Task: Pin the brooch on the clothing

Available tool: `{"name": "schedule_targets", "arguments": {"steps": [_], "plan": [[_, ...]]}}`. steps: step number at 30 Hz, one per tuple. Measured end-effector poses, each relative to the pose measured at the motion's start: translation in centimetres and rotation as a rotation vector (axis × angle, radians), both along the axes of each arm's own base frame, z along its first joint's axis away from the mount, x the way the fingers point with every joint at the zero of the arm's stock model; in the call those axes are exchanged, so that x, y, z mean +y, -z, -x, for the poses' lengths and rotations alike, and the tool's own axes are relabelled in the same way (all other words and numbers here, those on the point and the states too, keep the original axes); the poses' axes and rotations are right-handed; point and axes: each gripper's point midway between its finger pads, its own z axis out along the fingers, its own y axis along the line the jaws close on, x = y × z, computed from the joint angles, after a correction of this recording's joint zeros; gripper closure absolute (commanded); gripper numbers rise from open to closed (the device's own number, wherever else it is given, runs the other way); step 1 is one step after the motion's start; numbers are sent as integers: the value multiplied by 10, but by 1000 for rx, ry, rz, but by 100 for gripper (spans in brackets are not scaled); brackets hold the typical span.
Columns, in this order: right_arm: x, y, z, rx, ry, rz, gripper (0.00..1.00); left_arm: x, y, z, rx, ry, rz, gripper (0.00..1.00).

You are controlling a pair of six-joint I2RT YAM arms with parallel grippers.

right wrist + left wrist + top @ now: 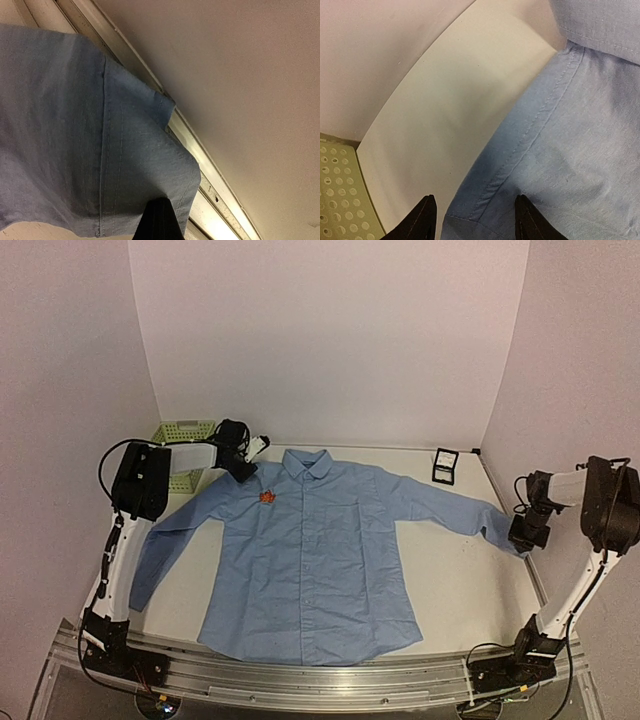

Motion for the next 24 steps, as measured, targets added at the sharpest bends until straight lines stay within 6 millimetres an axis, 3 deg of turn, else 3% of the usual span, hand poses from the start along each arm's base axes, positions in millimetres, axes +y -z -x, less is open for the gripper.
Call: {"name": "schedule_targets", "arguments": {"steps": [7,16,24], "plan": [[-3,-1,2,13,-32,3,100,5,1,-4,-18,2,-13,47],[-7,-3,0,72,-80,-1,100,1,-2,-24,-97,33,-58,47],[-5,-5,0,67,-104,-19,100,-3,-3,-24,-111,59,-53,45]]}}
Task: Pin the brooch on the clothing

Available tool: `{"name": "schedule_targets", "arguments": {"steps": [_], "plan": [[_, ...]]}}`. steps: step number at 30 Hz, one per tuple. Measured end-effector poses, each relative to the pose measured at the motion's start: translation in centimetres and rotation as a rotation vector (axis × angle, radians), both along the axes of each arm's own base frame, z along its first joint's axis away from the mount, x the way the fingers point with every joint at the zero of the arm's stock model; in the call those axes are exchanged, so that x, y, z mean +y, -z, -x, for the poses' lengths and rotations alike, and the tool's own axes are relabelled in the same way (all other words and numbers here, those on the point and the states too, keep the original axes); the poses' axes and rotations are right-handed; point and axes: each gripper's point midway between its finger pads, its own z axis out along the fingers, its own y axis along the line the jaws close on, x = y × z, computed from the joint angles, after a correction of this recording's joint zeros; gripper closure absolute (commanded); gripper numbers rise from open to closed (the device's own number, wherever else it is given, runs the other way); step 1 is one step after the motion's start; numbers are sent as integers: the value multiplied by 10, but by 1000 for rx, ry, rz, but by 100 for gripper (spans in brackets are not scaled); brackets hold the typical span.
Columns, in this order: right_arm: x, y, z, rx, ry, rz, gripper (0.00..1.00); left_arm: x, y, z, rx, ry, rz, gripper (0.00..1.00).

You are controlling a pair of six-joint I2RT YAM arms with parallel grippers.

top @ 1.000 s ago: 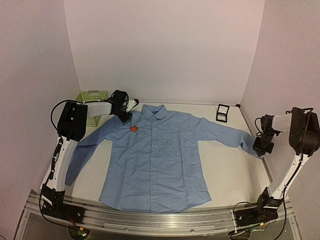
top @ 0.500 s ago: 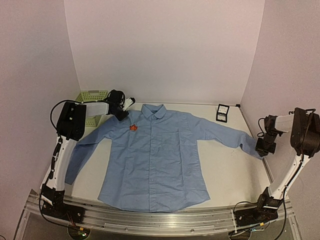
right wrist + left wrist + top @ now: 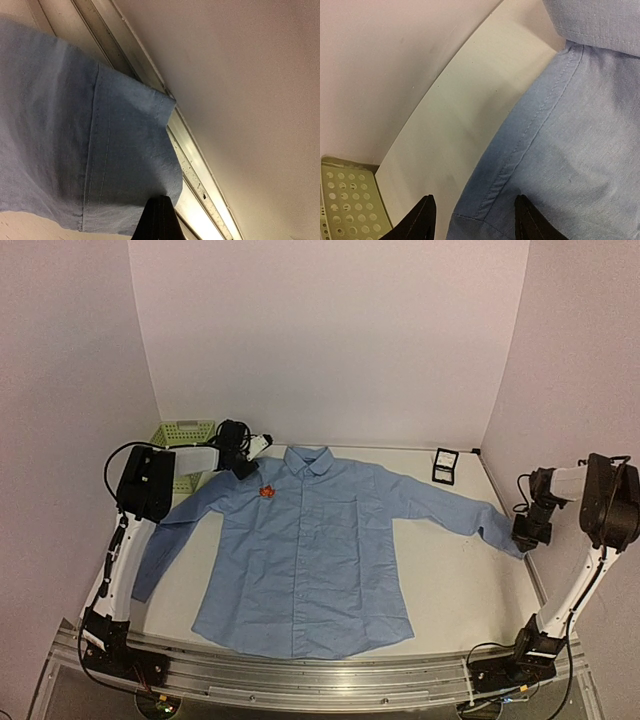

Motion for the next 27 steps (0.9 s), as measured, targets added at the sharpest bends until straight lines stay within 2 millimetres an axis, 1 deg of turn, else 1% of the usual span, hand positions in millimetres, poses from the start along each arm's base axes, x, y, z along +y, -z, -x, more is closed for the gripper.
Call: {"name": "schedule_targets", "arguments": {"steps": [2,4,6,8,10,11,12,13,14,15,16,17,18,19,21,22,23,24,25,27], "plan": [[0,-3,-1,-5,-5,-8,100,-1,-1,1,2,7,6,42],[0,-13,-7,-30,-10,-12,100,-3,-3,2,10,15,12,38],[-1,-31,-19,-87,-15,-4,100,-7,-8,7,26,29,25,31],[-2,-55,-34,-159,-23,9,97,-13,-22,11,32,41,55,25],[0,-87,-52,-261,-42,35,92,-19,-44,18,30,57,92,18],[4,-110,-62,-332,-56,48,87,-21,-60,24,31,68,114,14],[8,-127,-68,-385,-71,53,81,-22,-81,31,26,72,144,11],[15,-146,-74,-446,-90,54,75,-22,-101,38,19,79,163,8],[24,-165,-78,-505,-123,55,69,-22,-124,49,9,88,193,4],[38,-184,-81,-570,-165,48,63,-21,-150,62,-9,99,225,1],[53,-202,-82,-635,-202,28,57,-19,-178,79,-31,112,259,1],[68,-217,-79,-697,-246,6,50,-12,-202,100,-43,116,296,0],[82,-230,-76,-758,-292,-16,38,-5,-225,121,-59,119,335,0],[96,-241,-70,-815,-335,-39,27,3,-251,141,-93,121,383,0],[117,-255,-48,-922,-403,-83,8,24,-287,184,-161,112,483,0],[124,-257,-37,-964,-426,-92,4,36,-297,208,-188,102,533,0],[130,-256,-25,-1003,-453,-99,2,49,-300,229,-216,80,575,1],[137,-252,-13,-1039,-479,-106,2,61,-299,249,-245,55,617,0],[143,-245,-2,-1068,-500,-115,2,72,-294,272,-274,19,675,0],[150,-229,12,-1129,-528,-122,2,83,-279,294,-298,-30,741,0]]}}
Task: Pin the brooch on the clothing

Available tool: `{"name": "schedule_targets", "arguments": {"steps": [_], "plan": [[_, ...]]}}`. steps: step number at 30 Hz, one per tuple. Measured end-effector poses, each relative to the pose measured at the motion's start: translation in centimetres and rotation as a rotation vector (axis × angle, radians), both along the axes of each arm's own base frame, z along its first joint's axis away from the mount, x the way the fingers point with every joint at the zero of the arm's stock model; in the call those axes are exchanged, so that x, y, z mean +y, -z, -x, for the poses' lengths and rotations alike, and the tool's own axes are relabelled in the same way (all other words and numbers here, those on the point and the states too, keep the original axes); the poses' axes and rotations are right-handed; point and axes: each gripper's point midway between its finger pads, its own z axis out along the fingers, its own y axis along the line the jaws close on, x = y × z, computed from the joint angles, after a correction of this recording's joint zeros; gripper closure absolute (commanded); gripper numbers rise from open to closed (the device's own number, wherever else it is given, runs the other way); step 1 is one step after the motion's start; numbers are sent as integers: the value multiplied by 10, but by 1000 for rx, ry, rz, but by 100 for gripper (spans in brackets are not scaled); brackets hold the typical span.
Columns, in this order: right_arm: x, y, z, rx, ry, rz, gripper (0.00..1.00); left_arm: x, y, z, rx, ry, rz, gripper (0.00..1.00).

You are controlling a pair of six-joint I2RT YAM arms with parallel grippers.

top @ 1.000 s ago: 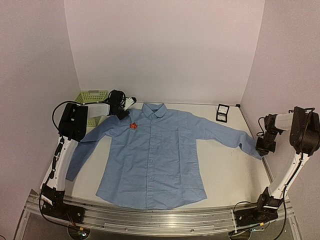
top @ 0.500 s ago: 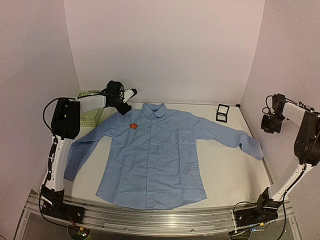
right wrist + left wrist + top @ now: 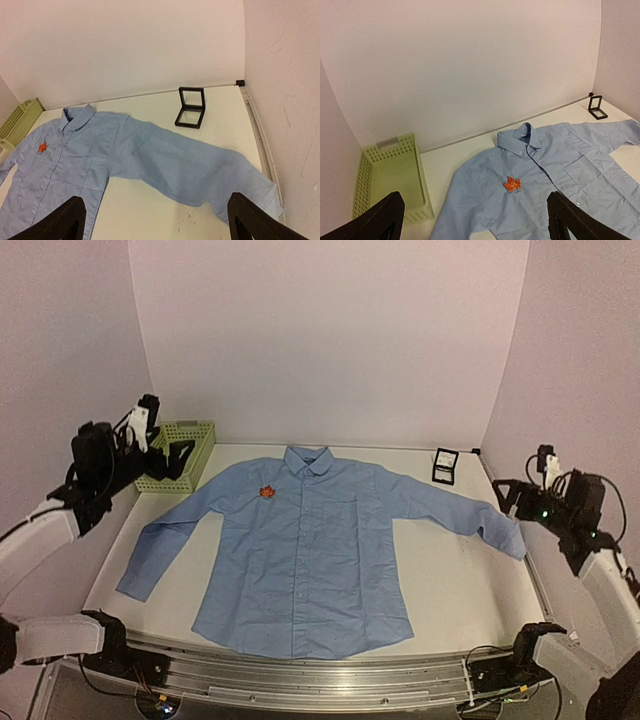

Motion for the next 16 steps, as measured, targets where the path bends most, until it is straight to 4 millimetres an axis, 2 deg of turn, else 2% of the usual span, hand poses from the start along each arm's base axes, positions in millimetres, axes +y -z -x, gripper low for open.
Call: {"name": "schedule_targets", "arguments": {"steps": [1,2,5,7,9,12,16], "plan": [[3,13,8,-26,-12,-1,2,6,14,12,5,-27,37,1],[6,30,16,-39,-18,-1,2,13,37,23,34,-56,62,1],[9,71,34,-58,-16,1,2,33,95,45,114,-152,98,5],[8,78,38,-106,-6,13,2,50,124,53,154,-233,120,8],[2,72,38,-165,28,33,2,70,146,60,169,-327,146,11],[-6,60,35,-231,77,49,2,91,161,67,164,-421,178,11],[-14,73,34,-216,125,38,2,97,159,69,148,-450,208,11]]}}
